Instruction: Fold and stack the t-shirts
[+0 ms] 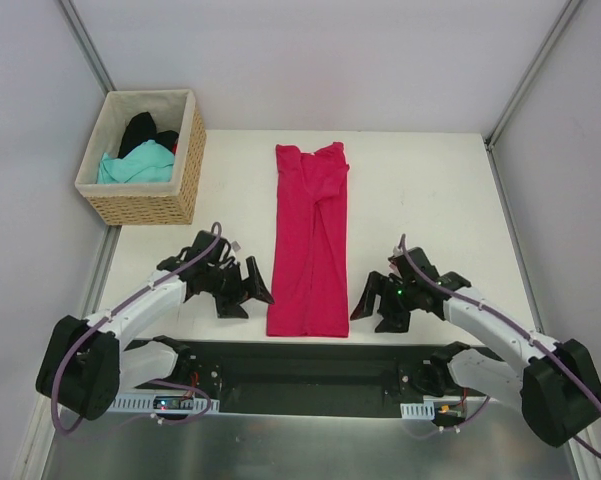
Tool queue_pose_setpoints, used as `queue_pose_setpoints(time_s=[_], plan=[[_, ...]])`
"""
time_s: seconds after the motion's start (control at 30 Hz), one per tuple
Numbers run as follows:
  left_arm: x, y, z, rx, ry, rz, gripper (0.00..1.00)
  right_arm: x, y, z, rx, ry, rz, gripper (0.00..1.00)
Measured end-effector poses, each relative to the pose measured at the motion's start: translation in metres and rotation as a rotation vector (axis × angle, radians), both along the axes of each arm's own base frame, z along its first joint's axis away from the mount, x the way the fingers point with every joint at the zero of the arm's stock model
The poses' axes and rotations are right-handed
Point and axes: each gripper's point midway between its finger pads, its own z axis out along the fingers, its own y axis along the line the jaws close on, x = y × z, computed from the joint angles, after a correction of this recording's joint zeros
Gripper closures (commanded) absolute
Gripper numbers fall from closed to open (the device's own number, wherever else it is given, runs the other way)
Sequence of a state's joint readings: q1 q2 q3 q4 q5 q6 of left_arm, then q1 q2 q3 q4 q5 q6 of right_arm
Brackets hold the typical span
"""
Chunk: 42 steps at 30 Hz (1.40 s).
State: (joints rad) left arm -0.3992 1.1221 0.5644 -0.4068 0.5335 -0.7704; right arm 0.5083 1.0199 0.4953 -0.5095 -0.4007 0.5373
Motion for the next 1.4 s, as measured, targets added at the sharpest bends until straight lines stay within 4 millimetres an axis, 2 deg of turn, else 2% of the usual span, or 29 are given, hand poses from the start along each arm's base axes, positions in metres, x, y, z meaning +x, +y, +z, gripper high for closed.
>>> queue_pose_setpoints(time_s=[0.13, 0.3, 0.47, 0.57, 0.73, 0.93, 1.2, 1.4], plan=[[-0.018, -0.001, -0.018, -0.022, 0.079, -0.005, 0.21, -0.009, 0.016, -0.010, 0.002, 0.033, 0.076, 0.27], [-0.026, -0.007, -0.024, -0.038, 0.097, -0.016, 0.26, -0.016, 0.024, -0.022, -0.024, 0.080, 0.118, 0.34], [-0.040, -0.010, -0.031, -0.026, 0.115, -0.039, 0.30, -0.014, 0.029, -0.021, -0.011, 0.065, 0.121, 0.45], [-0.047, -0.012, -0.035, -0.004, 0.118, -0.057, 0.32, -0.011, 0.031, -0.020, -0.006, 0.042, 0.117, 0.46], [-0.048, -0.012, -0.038, 0.018, 0.111, -0.054, 0.35, -0.008, 0.039, -0.020, 0.009, 0.006, 0.122, 0.50], [-0.048, -0.013, -0.040, 0.042, 0.083, -0.053, 0.39, -0.019, 0.043, -0.029, 0.012, 0.004, 0.145, 0.57], [-0.054, -0.019, -0.043, 0.064, 0.062, -0.085, 0.47, -0.016, 0.053, -0.033, 0.018, -0.029, 0.153, 0.67], [-0.053, -0.020, -0.046, 0.080, 0.054, -0.078, 0.57, -0.014, 0.055, -0.035, 0.008, -0.044, 0.148, 0.81]])
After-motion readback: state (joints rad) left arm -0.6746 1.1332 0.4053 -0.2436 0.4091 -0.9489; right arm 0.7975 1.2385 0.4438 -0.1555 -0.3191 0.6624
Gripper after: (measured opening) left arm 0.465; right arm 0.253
